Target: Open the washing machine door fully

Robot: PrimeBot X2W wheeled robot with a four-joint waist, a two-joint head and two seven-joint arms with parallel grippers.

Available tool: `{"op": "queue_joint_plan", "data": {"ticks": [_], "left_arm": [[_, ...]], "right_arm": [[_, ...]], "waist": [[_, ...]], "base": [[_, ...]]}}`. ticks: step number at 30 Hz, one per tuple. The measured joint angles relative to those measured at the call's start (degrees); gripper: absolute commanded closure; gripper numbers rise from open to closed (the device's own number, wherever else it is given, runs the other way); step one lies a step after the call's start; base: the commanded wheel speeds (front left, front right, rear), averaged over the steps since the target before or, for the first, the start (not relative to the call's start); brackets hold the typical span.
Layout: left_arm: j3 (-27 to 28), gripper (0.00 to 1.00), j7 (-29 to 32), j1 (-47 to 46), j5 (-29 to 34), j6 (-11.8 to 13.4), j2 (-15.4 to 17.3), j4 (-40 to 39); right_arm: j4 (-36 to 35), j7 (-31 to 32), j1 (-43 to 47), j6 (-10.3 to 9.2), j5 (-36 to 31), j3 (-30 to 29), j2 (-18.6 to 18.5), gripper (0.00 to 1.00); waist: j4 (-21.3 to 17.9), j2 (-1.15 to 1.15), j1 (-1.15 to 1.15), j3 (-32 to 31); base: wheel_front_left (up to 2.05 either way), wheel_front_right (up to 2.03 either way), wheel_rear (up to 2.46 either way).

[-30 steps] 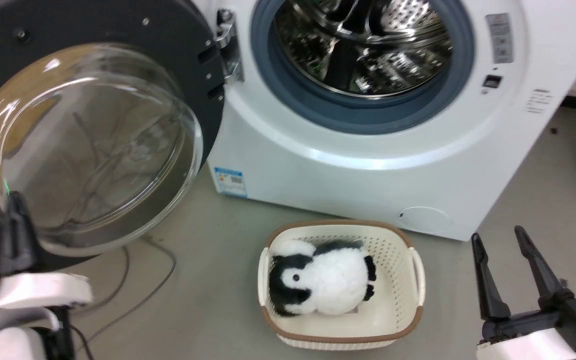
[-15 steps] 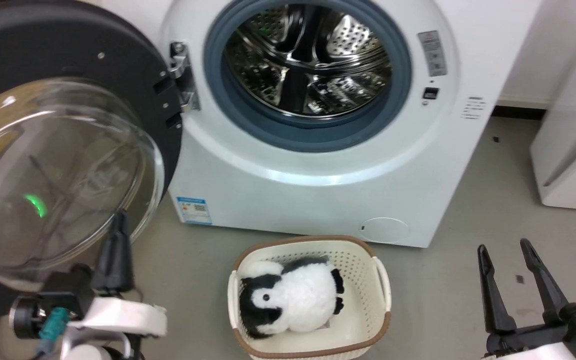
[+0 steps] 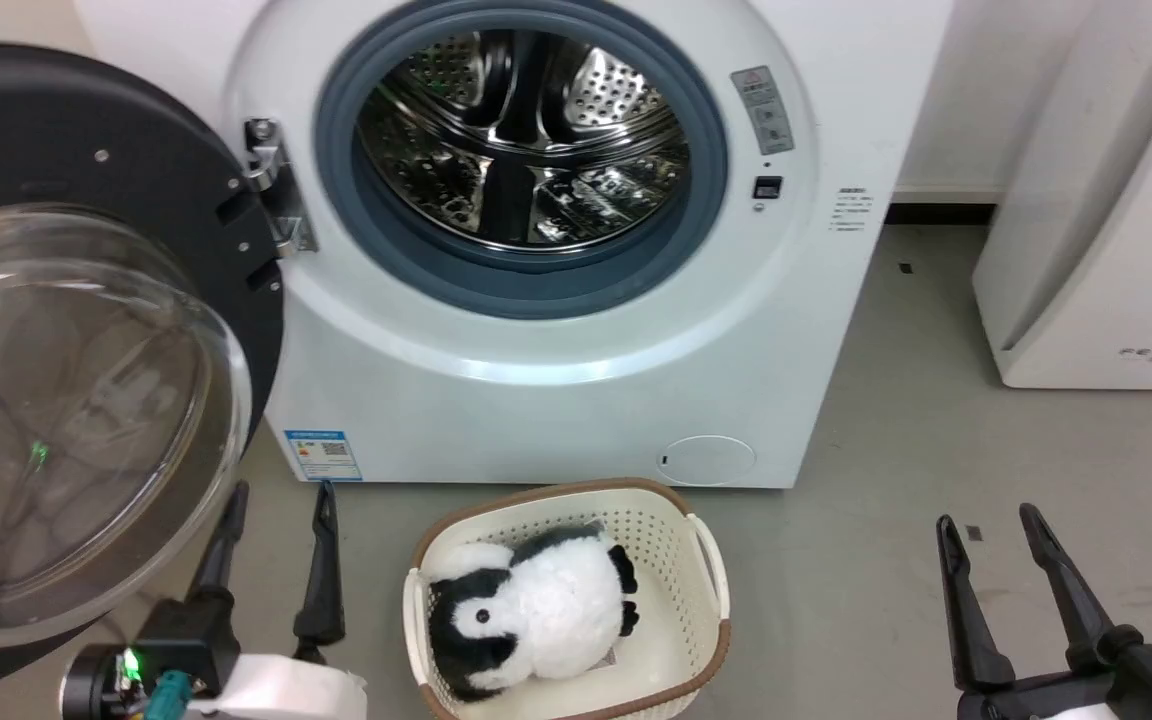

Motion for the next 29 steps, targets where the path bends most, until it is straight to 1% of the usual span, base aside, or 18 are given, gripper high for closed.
{"op": "queue_joint_plan", "data": {"ticks": [4,5,29], "left_arm": [[-0.8,0.0,0.0,1.3,-0.1,1.0,0.0,0.5],[-0.9,1.0,0.0,1.4,-0.3,1.2,0.0,0.7],[-1.2,1.0,2.5,1.4,-0.2,1.2,0.0,0.3]], "right_arm": [[0.5,0.0,0.5,0.0,0.1,0.1,0.0,0.0],[0.6,0.0,0.5,0.0,0.2,0.1,0.0,1.0],[1.1,2.3,0.1,0.0,-0.2,0.3,0.0,1.0]], "waist": [[-1.1,0.0,0.0,0.0],[-1.2,0.0,0.0,0.0],[-1.4,0.0,0.0,0.1]], "base": [[0.0,0.0,0.0],[0.0,0.0,0.0],[0.0,0.0,0.0]]}}
